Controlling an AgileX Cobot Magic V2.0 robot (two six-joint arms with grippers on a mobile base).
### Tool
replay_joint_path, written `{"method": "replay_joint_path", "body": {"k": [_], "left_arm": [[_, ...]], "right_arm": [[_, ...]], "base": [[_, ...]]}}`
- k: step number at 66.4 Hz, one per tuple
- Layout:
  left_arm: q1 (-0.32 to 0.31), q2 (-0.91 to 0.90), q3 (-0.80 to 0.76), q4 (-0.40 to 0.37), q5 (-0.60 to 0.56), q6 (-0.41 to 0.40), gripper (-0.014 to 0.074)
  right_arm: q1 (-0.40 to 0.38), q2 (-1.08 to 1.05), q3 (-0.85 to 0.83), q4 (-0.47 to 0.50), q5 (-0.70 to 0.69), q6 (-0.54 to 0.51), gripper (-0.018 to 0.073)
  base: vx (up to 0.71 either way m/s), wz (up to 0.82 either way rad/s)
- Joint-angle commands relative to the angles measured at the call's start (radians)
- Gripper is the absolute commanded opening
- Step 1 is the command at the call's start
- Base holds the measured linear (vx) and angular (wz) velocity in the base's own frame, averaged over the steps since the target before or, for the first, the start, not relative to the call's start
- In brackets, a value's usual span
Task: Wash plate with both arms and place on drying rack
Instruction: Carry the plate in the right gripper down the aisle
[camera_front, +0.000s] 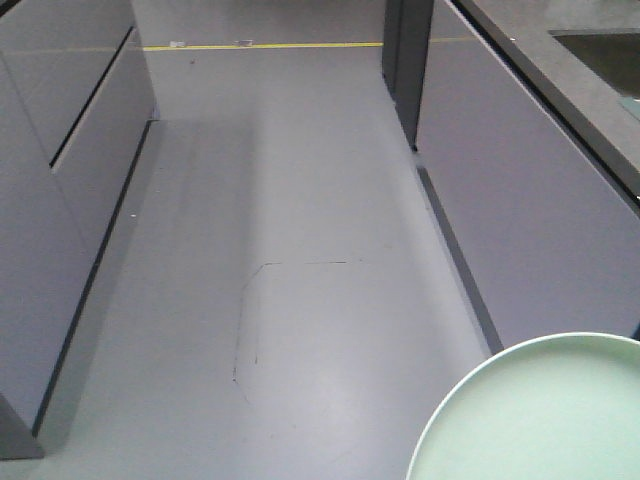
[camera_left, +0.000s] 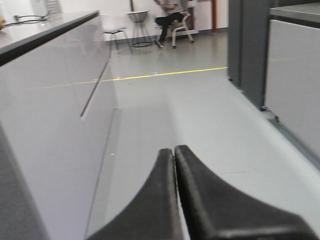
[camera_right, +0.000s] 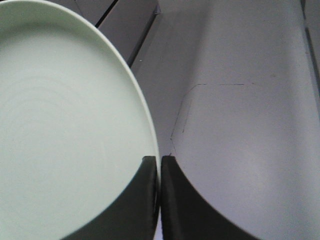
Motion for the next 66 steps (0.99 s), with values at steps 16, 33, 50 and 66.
{"method": "replay_joint_path", "body": {"k": [16,33,50,66], "left_arm": [[-0.008,-0.014,-0.026,0.000,-0.075,-0.007,-0.0006],[-0.008,-0.014,-0.026,0.000,-0.075,-0.007,-0.0006],[-0.008,-0.014,-0.026,0.000,-0.075,-0.007,-0.0006],[-0.008,-0.014,-0.026,0.000,-0.075,-0.007,-0.0006]], "right_arm": [[-0.004,0.017,-0.023,0.009,-0.073,0.000,-0.0001],[-0.004,0.017,-0.023,0.009,-0.073,0.000,-0.0001],[-0.004,0.017,-0.023,0.009,-0.073,0.000,-0.0001],[-0.004,0.017,-0.023,0.009,-0.073,0.000,-0.0001]], "base": [[0.14,0.49],[0.14,0.33],[0.14,0.15],[0.17,0.06]]}}
